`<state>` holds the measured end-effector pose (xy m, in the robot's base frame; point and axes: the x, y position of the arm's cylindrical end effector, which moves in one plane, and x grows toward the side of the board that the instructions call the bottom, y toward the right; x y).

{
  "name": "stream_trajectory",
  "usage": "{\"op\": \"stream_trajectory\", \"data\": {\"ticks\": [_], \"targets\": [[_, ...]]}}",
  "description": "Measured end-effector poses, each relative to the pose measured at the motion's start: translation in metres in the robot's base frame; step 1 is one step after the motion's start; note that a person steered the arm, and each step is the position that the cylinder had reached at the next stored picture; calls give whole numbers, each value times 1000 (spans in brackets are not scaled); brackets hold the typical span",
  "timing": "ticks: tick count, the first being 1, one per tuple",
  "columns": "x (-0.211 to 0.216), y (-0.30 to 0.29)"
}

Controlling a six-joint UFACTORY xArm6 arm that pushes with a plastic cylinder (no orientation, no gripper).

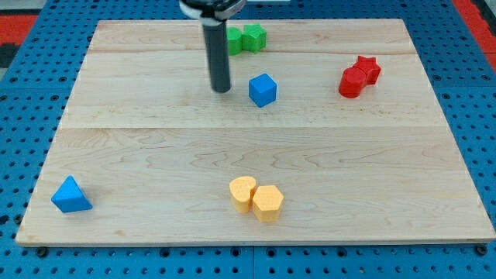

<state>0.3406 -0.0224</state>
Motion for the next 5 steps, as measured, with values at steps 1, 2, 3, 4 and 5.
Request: {"op": "stream_trajectory", "data": {"ticks": [1, 2, 3, 4, 5], "targets": [[-35, 72], [1, 86], [14, 26], [14, -14], [23, -28]]}}
